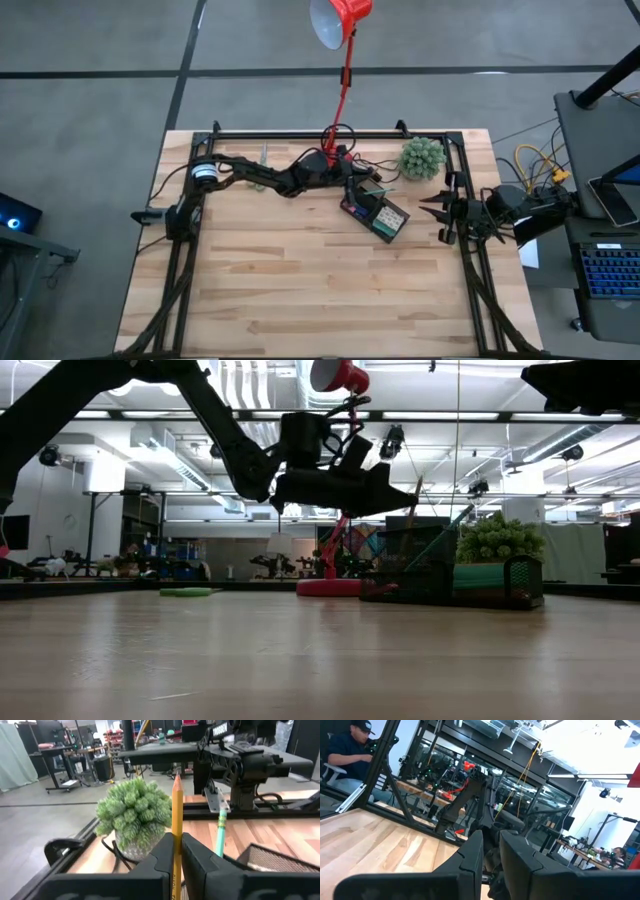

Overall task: Pick and place office supplies into organizer
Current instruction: Put the yellow pencil into the desk organizer

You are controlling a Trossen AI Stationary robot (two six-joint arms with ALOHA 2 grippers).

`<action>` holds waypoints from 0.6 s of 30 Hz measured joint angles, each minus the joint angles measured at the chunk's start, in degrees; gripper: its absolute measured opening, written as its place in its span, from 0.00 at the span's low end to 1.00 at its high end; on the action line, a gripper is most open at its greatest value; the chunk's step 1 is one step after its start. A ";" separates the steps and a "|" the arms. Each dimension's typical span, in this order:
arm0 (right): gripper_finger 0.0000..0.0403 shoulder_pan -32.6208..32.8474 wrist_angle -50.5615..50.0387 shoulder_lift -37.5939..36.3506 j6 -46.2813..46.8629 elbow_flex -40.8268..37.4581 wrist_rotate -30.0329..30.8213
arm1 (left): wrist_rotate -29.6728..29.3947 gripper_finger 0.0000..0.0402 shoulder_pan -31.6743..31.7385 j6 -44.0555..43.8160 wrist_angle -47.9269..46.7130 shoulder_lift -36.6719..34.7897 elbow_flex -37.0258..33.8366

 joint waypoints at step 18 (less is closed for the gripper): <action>0.14 -0.02 -0.02 0.00 0.00 0.00 0.00 | 0.06 0.01 0.44 -4.60 0.52 -0.28 -2.85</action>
